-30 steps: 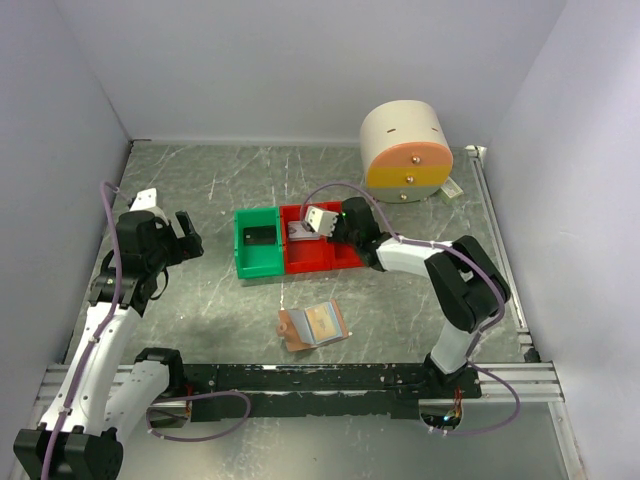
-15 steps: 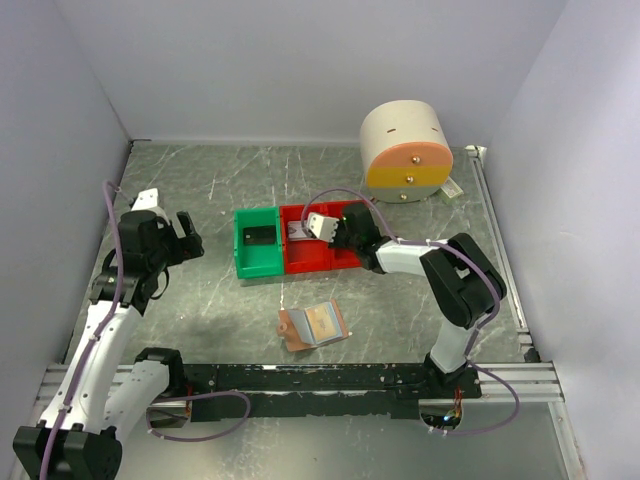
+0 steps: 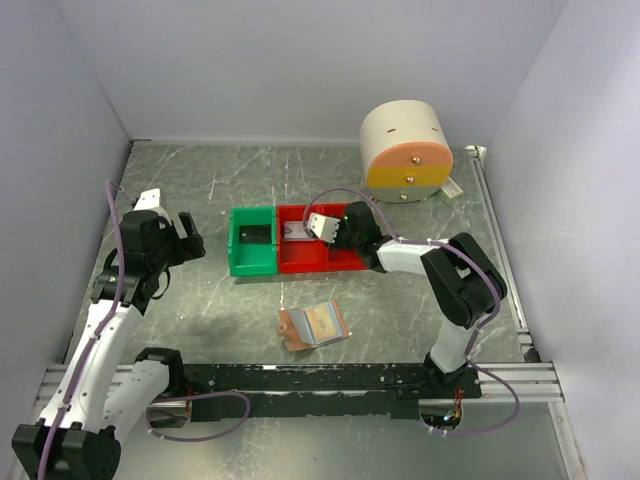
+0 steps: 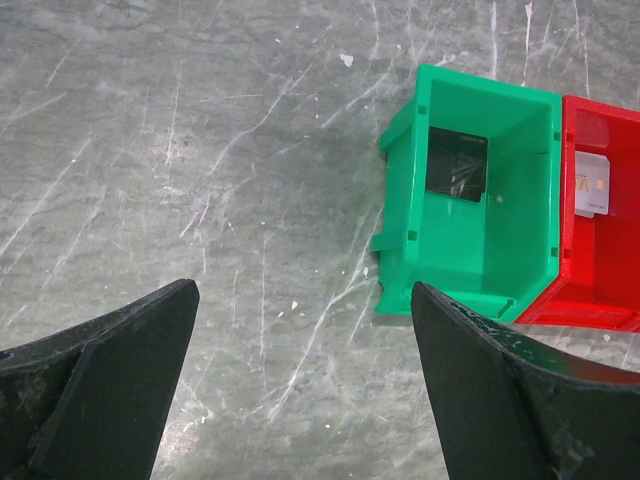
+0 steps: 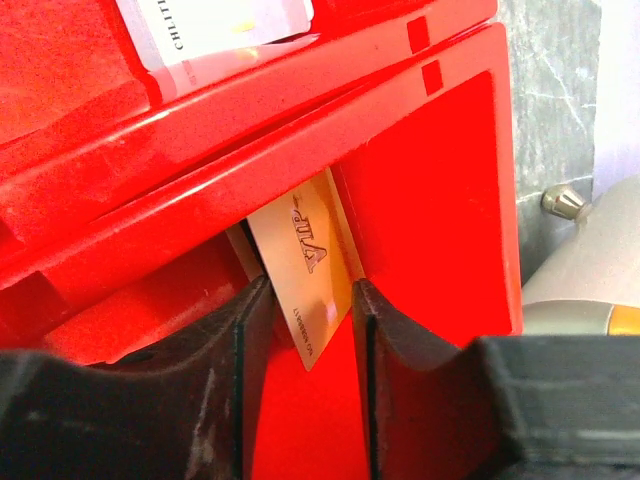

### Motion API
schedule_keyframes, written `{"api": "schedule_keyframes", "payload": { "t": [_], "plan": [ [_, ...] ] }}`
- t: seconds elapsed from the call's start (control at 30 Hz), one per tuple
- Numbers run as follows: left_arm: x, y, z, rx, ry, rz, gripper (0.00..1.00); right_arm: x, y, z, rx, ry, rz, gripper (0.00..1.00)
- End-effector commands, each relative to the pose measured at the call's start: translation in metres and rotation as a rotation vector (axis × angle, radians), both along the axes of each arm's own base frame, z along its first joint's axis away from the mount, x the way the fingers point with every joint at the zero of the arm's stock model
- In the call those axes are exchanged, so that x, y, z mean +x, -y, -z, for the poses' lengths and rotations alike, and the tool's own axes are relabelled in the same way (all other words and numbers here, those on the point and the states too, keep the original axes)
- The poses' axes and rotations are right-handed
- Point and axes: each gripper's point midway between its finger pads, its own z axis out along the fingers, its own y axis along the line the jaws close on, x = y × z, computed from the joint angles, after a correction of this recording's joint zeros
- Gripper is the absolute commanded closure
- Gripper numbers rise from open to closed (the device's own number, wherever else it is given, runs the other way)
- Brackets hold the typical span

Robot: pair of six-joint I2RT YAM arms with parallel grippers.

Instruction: Take the credit cards out of the card holder

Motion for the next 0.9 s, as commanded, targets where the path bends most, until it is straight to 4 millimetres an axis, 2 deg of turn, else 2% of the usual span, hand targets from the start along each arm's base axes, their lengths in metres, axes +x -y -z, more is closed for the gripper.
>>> {"api": "schedule_keyframes", "payload": {
  "t": [0.0,0.43,0.67,0.87],
  "plan": [
    [0.000,0.000,0.000,0.015,-0.003,0.001,0.00,0.001,-0.005,-0.007,0.031,-0.024,-0.006,0.60],
    [0.000,0.003,0.003,0.013,-0.014,0.017,0.01,0.000,-0.007,-0.006,0.078,-0.056,0.006,0.52],
    [0.000,0.003,0.003,0.014,-0.014,0.015,0.01,0.002,-0.018,-0.024,0.173,-0.048,0.013,0.52],
    [0.000,0.004,0.003,0.014,-0.013,0.019,0.01,0.001,-0.025,-0.049,0.270,-0.014,0.016,0.52]
  ]
}}
